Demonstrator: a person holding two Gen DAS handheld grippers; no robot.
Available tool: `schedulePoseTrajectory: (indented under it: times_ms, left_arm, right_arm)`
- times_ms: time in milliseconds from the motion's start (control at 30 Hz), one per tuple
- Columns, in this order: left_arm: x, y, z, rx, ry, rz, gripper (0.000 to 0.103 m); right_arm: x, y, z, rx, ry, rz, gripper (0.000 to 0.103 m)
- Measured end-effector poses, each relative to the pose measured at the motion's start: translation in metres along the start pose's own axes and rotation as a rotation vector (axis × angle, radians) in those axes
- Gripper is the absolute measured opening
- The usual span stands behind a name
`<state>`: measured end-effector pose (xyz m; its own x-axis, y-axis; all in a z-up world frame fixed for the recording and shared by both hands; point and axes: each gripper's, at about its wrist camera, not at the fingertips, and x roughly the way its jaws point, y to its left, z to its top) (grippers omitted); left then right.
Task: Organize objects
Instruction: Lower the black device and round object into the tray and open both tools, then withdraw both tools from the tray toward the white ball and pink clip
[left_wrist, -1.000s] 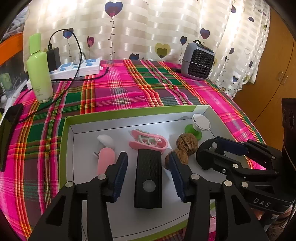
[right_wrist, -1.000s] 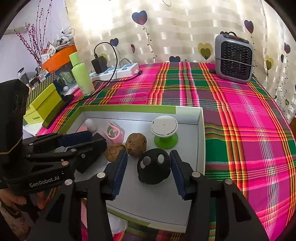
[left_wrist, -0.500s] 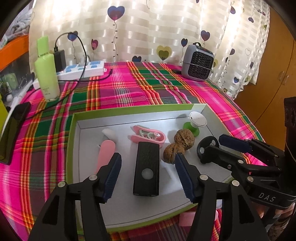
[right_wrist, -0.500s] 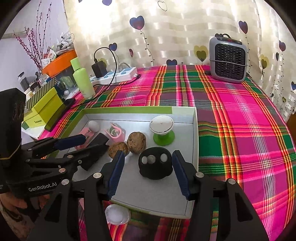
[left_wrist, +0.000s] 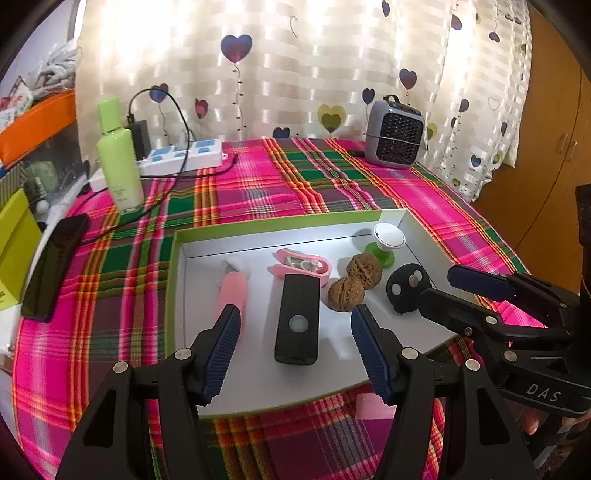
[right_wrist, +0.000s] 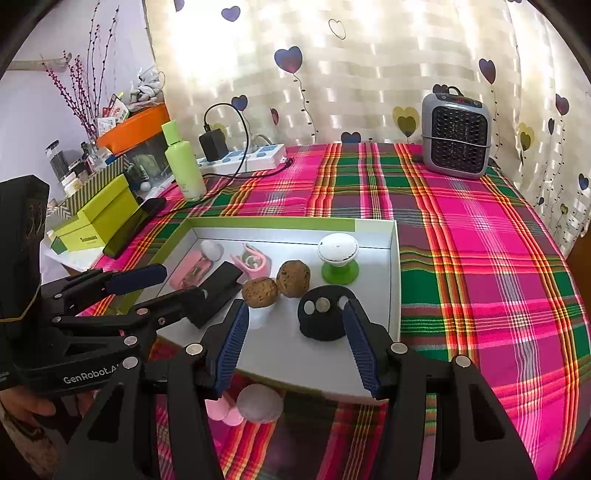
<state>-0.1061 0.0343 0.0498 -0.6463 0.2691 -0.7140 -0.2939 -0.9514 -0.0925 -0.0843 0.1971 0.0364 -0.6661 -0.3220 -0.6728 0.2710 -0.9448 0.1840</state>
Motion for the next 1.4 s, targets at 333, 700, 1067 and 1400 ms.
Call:
schedulePoseTrajectory:
  times_ms: [333,700,1067,1400]
  left_arm:
    - [-0.023,-0.003,-0.011,0.007,-0.056,0.055,0.062]
    - [-0.04,-0.003,-0.022,0.016,-0.09,0.024,0.062]
    - [-0.048,0.012,-0.045,-0.016,-0.082,-0.047,0.062]
    - [-0.041,0.006,-0.059,0.001,-0.046,-0.123,0.062]
  right_arm:
    - [-0.016,0.008,-0.007,-0.007,-0.016,0.002,0.054]
    - [-0.03,0.011,-0.019,-0.016,-0.03,-0.004,0.054]
    - [-0.038,0.006,-0.037,0.009,-0.011,-0.012,0.054]
    - [-0.028,0.014,-0.05,0.011,0.037,0.008,0.054]
